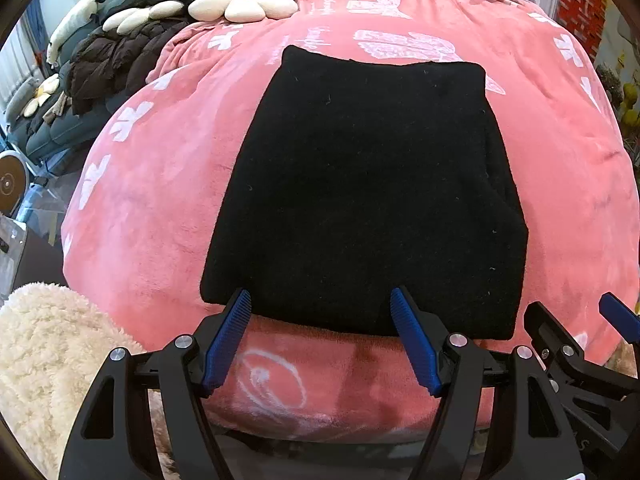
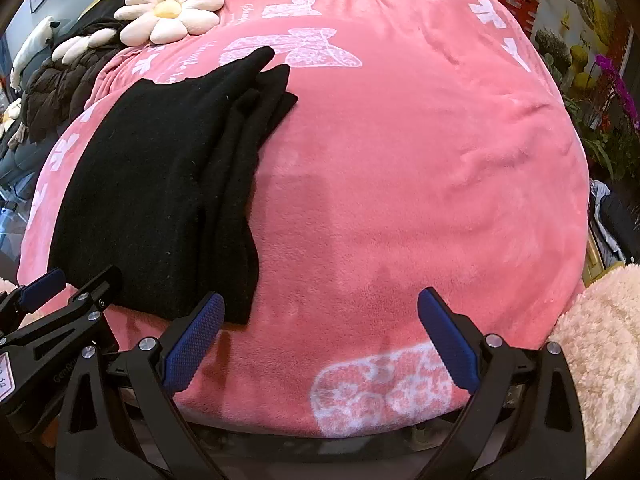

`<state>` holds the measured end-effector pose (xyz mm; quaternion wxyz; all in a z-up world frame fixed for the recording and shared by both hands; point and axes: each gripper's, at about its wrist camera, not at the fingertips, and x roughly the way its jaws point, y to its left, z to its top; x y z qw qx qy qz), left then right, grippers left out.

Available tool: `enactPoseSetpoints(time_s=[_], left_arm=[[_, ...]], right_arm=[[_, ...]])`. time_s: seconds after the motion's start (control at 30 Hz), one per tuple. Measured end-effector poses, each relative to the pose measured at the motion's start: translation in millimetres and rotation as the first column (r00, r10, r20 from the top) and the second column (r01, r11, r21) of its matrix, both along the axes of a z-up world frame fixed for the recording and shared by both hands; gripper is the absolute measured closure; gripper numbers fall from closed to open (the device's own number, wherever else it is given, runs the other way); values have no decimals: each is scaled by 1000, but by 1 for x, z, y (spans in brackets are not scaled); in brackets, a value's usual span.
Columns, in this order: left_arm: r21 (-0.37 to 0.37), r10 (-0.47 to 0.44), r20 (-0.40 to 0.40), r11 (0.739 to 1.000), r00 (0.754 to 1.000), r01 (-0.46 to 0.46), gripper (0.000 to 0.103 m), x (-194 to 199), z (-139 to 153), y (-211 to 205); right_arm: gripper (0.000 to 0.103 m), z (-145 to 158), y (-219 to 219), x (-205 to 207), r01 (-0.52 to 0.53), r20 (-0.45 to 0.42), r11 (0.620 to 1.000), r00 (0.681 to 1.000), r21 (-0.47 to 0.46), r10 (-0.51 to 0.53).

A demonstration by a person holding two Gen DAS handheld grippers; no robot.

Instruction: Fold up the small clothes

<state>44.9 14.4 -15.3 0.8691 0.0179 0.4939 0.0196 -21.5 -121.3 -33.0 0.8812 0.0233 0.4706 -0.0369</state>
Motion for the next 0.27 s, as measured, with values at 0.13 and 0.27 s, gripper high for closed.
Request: enactPoseSetpoints(time_s=[0.13, 0.27], left_arm=[[2, -8, -4, 1000, 1000, 8, 39, -2, -2, -2], [8, -1, -8, 1000, 1000, 1, 38, -3, -2, -3]], right_arm=[[8, 1, 1, 0, -5, 3, 1000, 1000, -9, 5], [8, 2, 2, -1, -11, 9, 1000, 1000, -17, 11]])
